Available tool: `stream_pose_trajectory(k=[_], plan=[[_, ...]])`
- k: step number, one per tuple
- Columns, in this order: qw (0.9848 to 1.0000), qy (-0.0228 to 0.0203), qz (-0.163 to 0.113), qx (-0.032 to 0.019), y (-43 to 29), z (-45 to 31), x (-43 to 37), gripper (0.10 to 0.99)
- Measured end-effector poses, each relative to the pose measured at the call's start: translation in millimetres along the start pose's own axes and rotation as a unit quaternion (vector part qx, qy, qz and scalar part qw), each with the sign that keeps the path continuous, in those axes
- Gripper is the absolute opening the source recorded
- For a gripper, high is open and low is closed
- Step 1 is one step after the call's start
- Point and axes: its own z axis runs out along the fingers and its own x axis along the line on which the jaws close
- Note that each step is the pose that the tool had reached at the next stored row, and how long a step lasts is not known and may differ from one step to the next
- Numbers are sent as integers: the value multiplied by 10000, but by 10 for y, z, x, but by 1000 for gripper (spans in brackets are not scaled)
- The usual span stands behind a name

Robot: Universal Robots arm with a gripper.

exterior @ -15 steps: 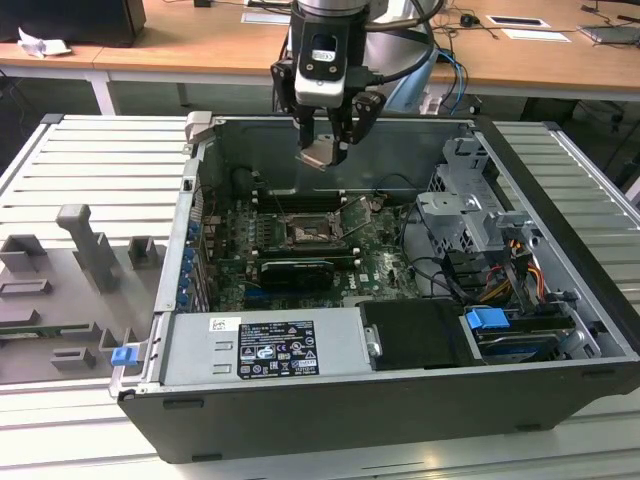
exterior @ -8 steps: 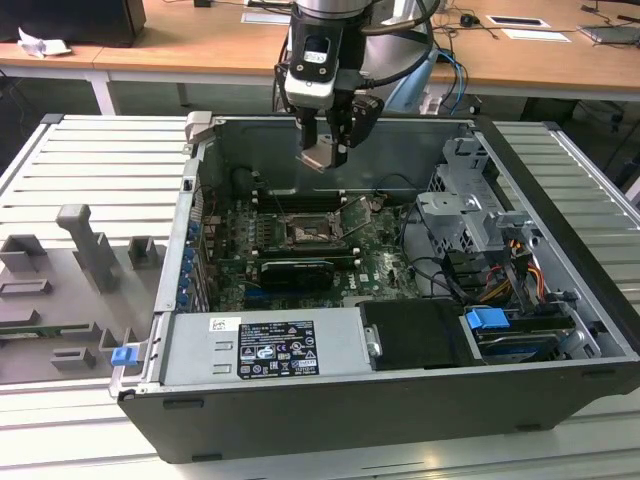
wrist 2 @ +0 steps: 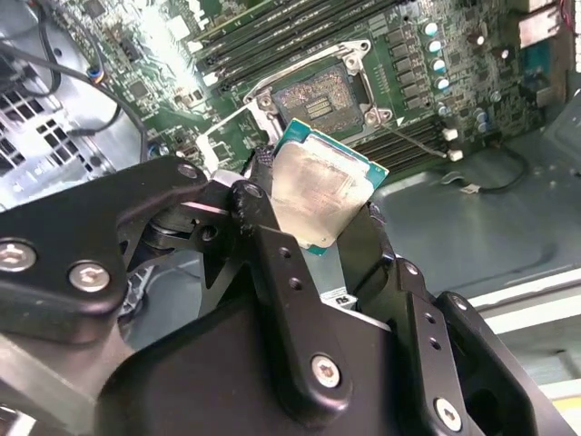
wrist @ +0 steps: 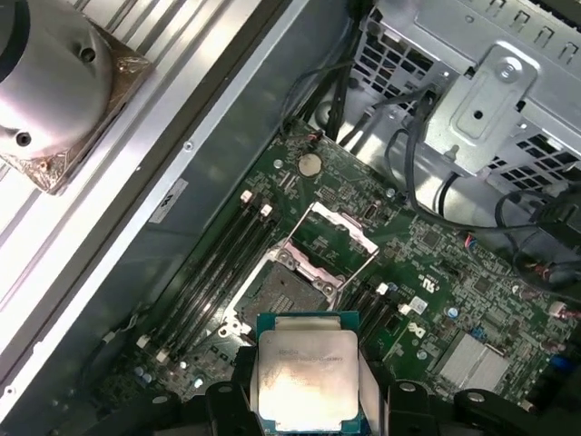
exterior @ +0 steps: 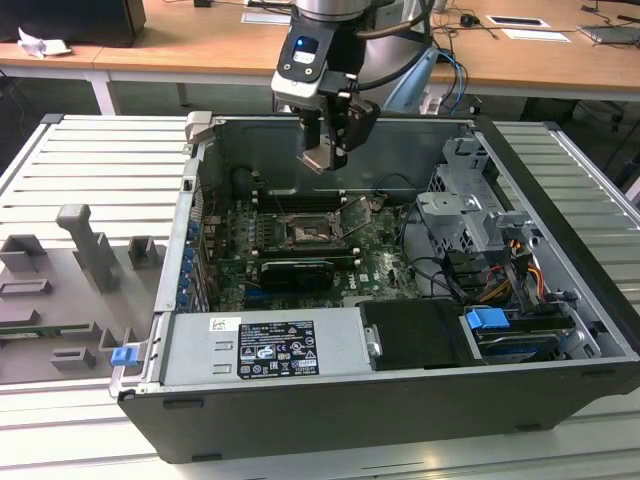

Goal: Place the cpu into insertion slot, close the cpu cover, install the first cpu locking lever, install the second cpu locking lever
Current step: 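Place the cpu into insertion slot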

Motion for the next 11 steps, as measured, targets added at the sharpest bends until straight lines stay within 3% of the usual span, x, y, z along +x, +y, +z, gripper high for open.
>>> stream_pose_trajectory(k=[11], plan=[[9990, -35, 456, -5, -2, 20, 0, 529]])
